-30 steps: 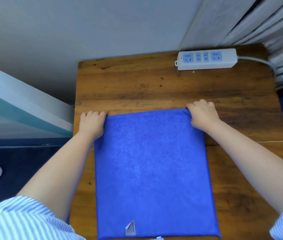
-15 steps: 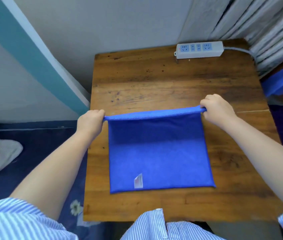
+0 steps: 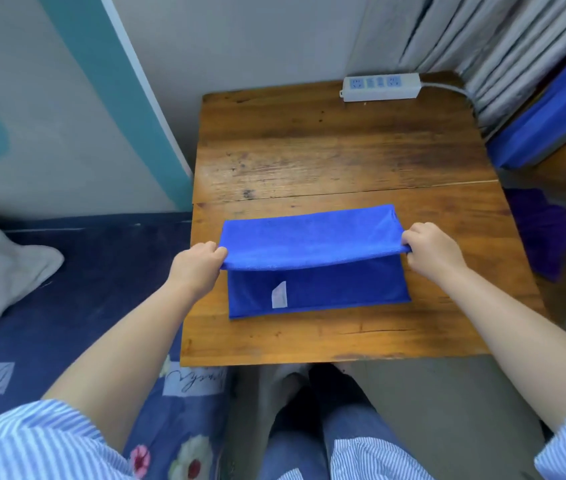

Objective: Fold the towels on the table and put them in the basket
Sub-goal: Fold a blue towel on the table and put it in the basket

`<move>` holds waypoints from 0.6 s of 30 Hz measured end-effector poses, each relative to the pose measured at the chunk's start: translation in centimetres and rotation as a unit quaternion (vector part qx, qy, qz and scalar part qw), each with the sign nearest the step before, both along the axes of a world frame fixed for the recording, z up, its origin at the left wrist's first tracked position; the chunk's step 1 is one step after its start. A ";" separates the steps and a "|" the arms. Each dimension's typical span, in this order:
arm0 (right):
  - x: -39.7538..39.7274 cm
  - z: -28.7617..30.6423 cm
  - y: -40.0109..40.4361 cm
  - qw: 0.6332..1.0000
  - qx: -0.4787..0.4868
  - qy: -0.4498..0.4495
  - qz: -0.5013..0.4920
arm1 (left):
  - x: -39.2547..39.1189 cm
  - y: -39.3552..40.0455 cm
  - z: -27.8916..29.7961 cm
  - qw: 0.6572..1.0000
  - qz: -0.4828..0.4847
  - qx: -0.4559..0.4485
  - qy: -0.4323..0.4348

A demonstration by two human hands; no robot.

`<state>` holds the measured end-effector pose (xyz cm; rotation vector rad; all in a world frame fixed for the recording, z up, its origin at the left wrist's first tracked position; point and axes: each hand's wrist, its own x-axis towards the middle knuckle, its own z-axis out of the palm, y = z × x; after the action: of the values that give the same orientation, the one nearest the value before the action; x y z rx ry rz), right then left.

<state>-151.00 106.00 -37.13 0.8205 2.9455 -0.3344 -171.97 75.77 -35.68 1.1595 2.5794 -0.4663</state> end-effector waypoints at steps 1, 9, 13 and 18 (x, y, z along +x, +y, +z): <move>0.3 -0.5 -0.1 1.000 0.000 -0.002 0.000 | 0.4 -0.1 -0.2 1.000 0.000 -0.006 -0.005; 3.4 -2.6 -1.0 0.999 0.010 -0.005 0.042 | 3.0 -0.9 -2.0 0.999 0.012 -0.030 -0.034; 4.3 -4.3 -1.5 0.998 0.031 -0.002 0.054 | 3.8 -1.3 -3.8 0.999 0.005 -0.051 -0.019; 5.0 -6.3 -2.0 0.998 0.024 0.011 0.048 | 5.1 -1.8 -5.7 0.997 0.009 -0.070 -0.021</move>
<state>-146.04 103.98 -43.41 0.6807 3.0114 -0.2694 -166.86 73.93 -41.37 1.0872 2.4752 -0.6003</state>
